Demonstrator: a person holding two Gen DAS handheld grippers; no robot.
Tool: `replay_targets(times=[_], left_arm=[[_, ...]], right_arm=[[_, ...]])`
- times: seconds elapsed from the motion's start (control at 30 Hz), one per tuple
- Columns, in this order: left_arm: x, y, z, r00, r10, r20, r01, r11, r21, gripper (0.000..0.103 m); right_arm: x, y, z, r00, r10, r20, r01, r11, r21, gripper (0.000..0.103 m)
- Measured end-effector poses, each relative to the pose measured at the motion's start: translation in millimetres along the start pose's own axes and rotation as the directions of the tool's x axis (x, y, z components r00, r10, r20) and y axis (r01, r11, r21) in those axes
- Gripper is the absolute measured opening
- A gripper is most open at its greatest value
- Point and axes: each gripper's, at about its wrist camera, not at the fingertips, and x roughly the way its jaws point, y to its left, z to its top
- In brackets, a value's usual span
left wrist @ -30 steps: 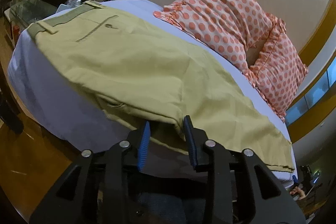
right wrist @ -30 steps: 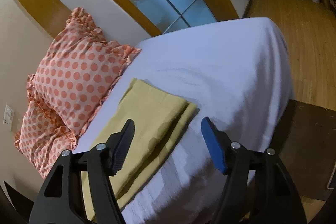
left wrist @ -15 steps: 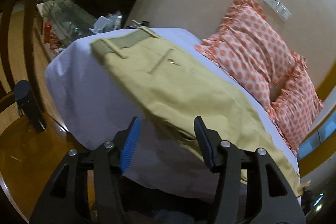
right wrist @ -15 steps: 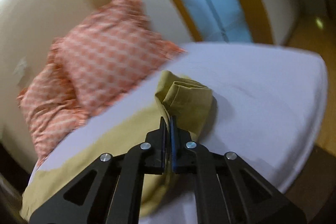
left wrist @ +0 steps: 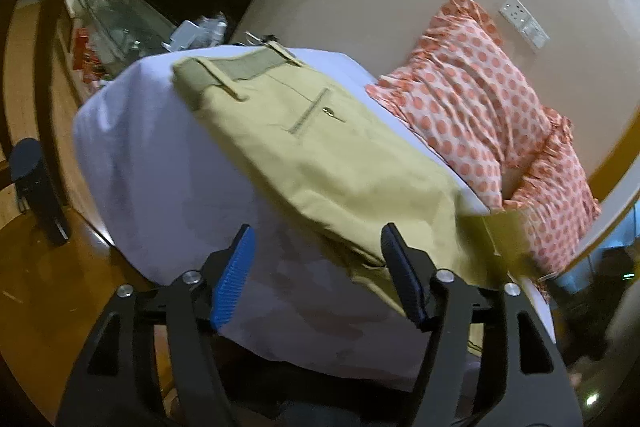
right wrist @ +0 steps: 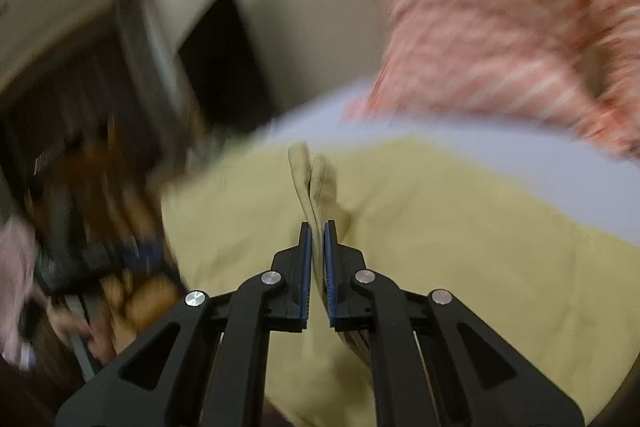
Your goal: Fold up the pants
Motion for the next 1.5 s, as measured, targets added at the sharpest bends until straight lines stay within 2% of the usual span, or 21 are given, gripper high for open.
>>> replay_targets(times=[0.03,0.07,0.1,0.17,0.2,0.3,0.37,0.47,0.73,0.77,0.87,0.93,1.1,1.13,1.17,1.2,1.23,1.3,1.37,1.47,1.5], left_arm=[[1,1,2,1.000,-0.005,-0.003,0.005,1.000,-0.004,0.067],[1,3,4,1.000,-0.011,0.000,0.011,1.000,-0.014,0.067],[1,6,7,1.000,-0.009,0.007,0.009,1.000,-0.026,0.067],[2,15,19,0.999,-0.010,0.033,0.013,0.997,-0.071,0.067],[3,22,27,0.999,-0.008,0.045,0.012,0.994,-0.108,0.067],[11,40,46,0.999,0.015,0.052,-0.005,0.983,-0.185,0.065],[22,52,57,0.999,-0.021,0.027,0.027,0.969,-0.245,0.065],[33,57,60,0.999,-0.032,-0.012,0.027,0.957,-0.290,0.065],[36,41,72,0.997,0.053,-0.057,-0.067,0.956,-0.287,0.070],[32,37,72,0.998,0.050,-0.045,-0.061,0.956,-0.286,0.070],[30,21,76,0.997,0.066,-0.035,-0.072,0.973,-0.220,0.070],[39,22,78,0.995,0.073,-0.069,-0.087,0.969,-0.231,0.070],[43,28,79,0.996,0.071,-0.052,-0.083,0.951,-0.298,0.070],[47,26,82,0.997,0.062,-0.051,-0.075,0.951,-0.300,0.067],[53,24,85,0.998,0.044,-0.055,-0.058,0.956,-0.288,0.047],[60,19,89,0.996,0.069,-0.062,-0.083,0.963,-0.258,0.020],[63,12,93,0.991,0.118,-0.062,-0.129,0.969,-0.211,0.012],[63,-12,101,0.986,0.158,-0.045,-0.162,0.982,-0.097,0.009],[55,-51,108,0.984,0.178,0.001,-0.178,0.983,0.042,0.007],[44,-133,108,0.987,0.144,0.072,-0.159,0.948,0.276,0.007],[41,-175,100,0.990,0.106,0.090,-0.133,0.912,0.388,0.007]], right_arm=[[13,4,-8,0.999,-0.002,-0.054,0.002,1.000,0.007,0.010],[14,4,-14,0.998,0.013,-0.064,-0.011,1.000,0.022,0.020],[8,2,-18,0.999,0.016,-0.042,-0.015,0.999,0.044,0.045],[-11,-3,-23,1.000,-0.008,0.024,0.007,0.997,0.072,0.074],[-25,-7,-24,0.997,-0.013,0.078,0.007,0.996,0.085,0.074],[-50,-13,-23,0.991,-0.024,0.129,0.010,0.995,0.102,0.074],[-56,-11,-23,0.990,-0.019,0.139,0.004,0.994,0.108,0.074],[-56,-7,-24,0.991,-0.014,0.132,-0.001,0.994,0.111,0.076],[-33,-13,-29,0.997,0.019,0.076,-0.029,0.990,0.140,0.078],[-34,-13,-29,0.997,0.019,0.074,-0.029,0.989,0.143,0.079],[-35,-17,-30,0.997,0.016,0.075,-0.027,0.988,0.152,0.082],[-35,-22,-29,0.997,0.019,0.076,-0.032,0.985,0.170,0.082],[-40,-28,-31,0.995,0.027,0.092,-0.044,0.982,0.186,0.082],[-41,-29,-31,0.995,0.031,0.094,-0.048,0.981,0.187,0.082],[-41,-30,-31,0.995,0.033,0.096,-0.051,0.981,0.190,0.082],[-41,-32,-30,0.995,0.034,0.096,-0.052,0.980,0.193,0.082],[-42,-34,-31,0.995,0.037,0.098,-0.056,0.978,0.200,0.082],[-51,-39,-31,0.993,0.034,0.115,-0.058,0.976,0.210,0.082],[-65,-46,-31,0.989,0.014,0.144,-0.046,0.975,0.219,0.082],[-103,-67,-32,0.975,-0.046,0.215,-0.011,0.966,0.258,0.082],[-119,-76,-34,0.967,-0.080,0.244,0.009,0.960,0.280,0.082]])
